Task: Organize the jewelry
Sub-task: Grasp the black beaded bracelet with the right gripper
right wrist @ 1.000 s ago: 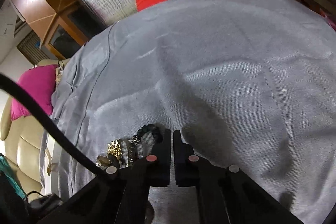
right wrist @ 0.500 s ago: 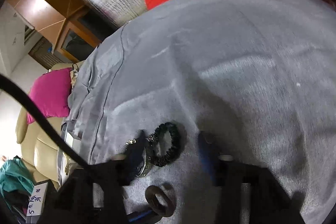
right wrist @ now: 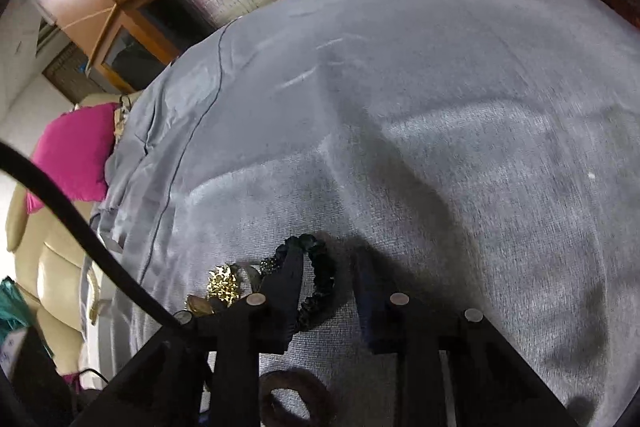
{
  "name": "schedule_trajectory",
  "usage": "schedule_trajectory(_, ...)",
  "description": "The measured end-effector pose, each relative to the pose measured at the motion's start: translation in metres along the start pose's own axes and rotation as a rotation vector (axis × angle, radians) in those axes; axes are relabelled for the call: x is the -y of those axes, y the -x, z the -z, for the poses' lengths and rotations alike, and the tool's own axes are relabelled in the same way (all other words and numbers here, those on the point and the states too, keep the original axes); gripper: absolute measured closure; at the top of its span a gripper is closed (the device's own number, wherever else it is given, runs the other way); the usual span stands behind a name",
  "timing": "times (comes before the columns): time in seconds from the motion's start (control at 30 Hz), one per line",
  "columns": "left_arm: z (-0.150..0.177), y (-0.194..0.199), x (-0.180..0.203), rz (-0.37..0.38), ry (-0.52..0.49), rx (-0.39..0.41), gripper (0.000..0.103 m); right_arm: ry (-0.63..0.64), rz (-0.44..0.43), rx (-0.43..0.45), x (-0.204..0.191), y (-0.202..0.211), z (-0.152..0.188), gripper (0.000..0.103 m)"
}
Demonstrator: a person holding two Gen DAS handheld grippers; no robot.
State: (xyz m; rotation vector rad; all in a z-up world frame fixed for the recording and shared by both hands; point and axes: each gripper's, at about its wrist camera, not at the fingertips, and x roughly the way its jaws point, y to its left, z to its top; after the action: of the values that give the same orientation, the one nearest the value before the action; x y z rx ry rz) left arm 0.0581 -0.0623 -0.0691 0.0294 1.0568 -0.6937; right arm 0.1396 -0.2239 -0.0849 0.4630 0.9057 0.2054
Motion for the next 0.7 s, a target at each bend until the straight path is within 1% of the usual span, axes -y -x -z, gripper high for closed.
schedule_trajectory(0.03, -0.001, 0.001, -0.004, 0.003, 0.008, 0.001, 0.099, 0.026, 0.009, -0.001, -0.004, -0.002, 0.001, 0.075)
schedule_trajectory(0.07, -0.001, 0.003, -0.005, 0.005, 0.012, 0.003, 0.099, 0.064, 0.027, 0.0, -0.008, -0.002, 0.001, 0.081)
schedule_trajectory(0.1, -0.002, 0.003, -0.008, 0.007, 0.016, 0.005, 0.099, 0.099, 0.057, -0.001, -0.011, -0.003, 0.002, 0.092)
schedule_trajectory(0.13, -0.003, 0.005, -0.01, 0.01, 0.019, 0.006, 0.099, 0.129, 0.08, -0.005, -0.013, -0.004, 0.003, 0.093)
schedule_trajectory(0.23, -0.006, -0.003, -0.01, 0.023, 0.027, 0.004, 0.099, 0.146, 0.086, 0.002, -0.012, 0.002, 0.001, 0.095)
schedule_trajectory(0.4, -0.014, -0.011, -0.008, 0.066, 0.042, 0.012, 0.099, 0.134, 0.083, 0.067, -0.001, 0.03, -0.004, 0.096)
schedule_trajectory(0.43, -0.015, -0.013, -0.005, 0.075, 0.045, 0.012, 0.097, 0.128, 0.09, 0.079, 0.003, 0.035, -0.004, 0.096)
schedule_trajectory(0.5, -0.018, -0.018, -0.002, 0.094, 0.051, 0.009, 0.086, 0.108, 0.092, 0.091, 0.014, 0.042, -0.005, 0.096)
schedule_trajectory(0.53, -0.018, -0.02, 0.0, 0.095, 0.049, 0.009, 0.075, 0.096, 0.092, 0.093, 0.018, 0.045, -0.006, 0.096)
schedule_trajectory(0.57, -0.02, -0.023, 0.001, 0.087, 0.045, 0.011, 0.06, 0.088, 0.091, 0.093, 0.023, 0.047, -0.006, 0.096)
schedule_trajectory(0.6, -0.021, -0.025, 0.002, 0.067, 0.042, 0.017, 0.054, 0.079, 0.089, 0.092, 0.028, 0.05, -0.006, 0.096)
schedule_trajectory(0.63, -0.022, -0.027, 0.003, 0.052, 0.042, 0.024, 0.05, 0.074, 0.088, 0.093, 0.032, 0.053, -0.006, 0.096)
schedule_trajectory(0.7, -0.025, -0.033, 0.002, 0.045, 0.053, 0.025, 0.05, 0.062, 0.085, 0.091, 0.038, 0.056, -0.006, 0.096)
